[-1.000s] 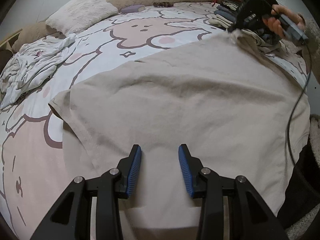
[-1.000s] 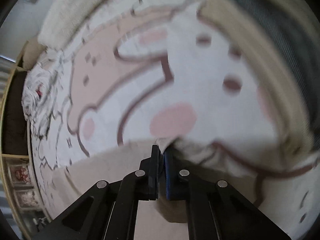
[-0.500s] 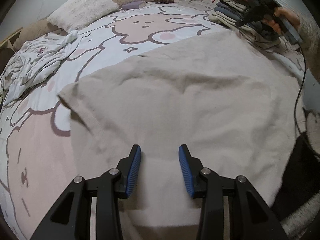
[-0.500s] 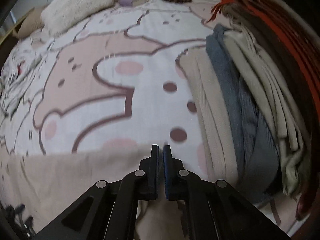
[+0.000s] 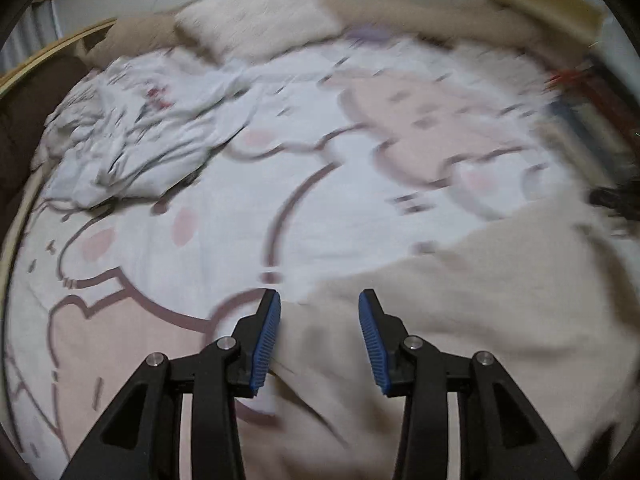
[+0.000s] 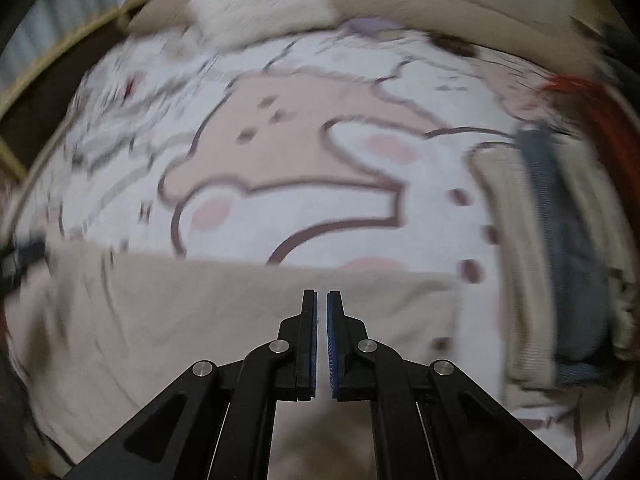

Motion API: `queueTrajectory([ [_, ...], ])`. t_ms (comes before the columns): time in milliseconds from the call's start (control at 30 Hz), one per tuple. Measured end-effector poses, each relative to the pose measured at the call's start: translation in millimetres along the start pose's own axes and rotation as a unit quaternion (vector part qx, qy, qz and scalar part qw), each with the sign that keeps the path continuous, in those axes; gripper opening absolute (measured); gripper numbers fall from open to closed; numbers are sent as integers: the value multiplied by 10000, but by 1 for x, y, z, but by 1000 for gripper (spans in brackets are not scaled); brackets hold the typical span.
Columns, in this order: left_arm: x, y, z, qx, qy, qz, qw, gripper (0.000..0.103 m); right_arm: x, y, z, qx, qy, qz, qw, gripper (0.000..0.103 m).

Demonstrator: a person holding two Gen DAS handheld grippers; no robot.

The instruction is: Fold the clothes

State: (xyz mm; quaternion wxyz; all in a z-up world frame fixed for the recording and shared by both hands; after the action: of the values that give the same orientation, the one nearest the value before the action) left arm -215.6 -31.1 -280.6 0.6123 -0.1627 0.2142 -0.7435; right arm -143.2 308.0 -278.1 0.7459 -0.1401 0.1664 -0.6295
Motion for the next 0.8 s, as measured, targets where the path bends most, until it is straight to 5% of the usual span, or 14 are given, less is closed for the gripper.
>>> queueTrajectory([
  [67,30,-1,-23,141,-625,80,9979,40,-9,15,-19,272,259,50,9993,4],
  [133,62,-2,-24,147,-782,407,9960,40,-44,36,-25,404,738,-195,9963,4],
  [233,80,-4,-17,245,-466,845,9950,40,-90,65,-27,433,976,-836,9908,4],
  [300,72,-5,-14,374,-122,958,9946,40,-97,72,-27,167,723,-1111,9910,4],
  [400,59,-8,-9,568,394,1124,9913,42,-93,73,-31,51,944,-818,9922,4],
  [467,50,-9,-5,696,738,1233,9872,60,-89,73,-34,17,1159,-605,9914,4],
  [500,46,-10,-4,772,878,1268,9850,61,-88,73,-35,-13,1246,-556,9906,4],
  [633,30,5,-35,1280,565,1029,9848,59,-89,73,-35,-173,1274,-604,9899,4],
  [767,19,15,-41,1413,768,1130,9805,11,-91,73,-35,-265,1097,-760,9907,4],
  [800,18,13,-36,1328,844,1209,9801,10,-91,74,-34,-283,1082,-771,9907,4],
])
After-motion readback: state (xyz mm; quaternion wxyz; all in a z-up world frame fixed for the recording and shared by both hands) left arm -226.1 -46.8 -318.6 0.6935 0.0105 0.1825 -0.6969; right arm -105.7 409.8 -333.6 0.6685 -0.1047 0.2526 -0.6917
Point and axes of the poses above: each gripper's, at about its wrist camera, not at the fingertips, and z roughly against the way its jaws point, x to its left, y to its underside, the point moved 10 cm from there along -z, roughly the way its jaws point, and after that the axes turned 13 degrees about z, right-handed, at the moved point
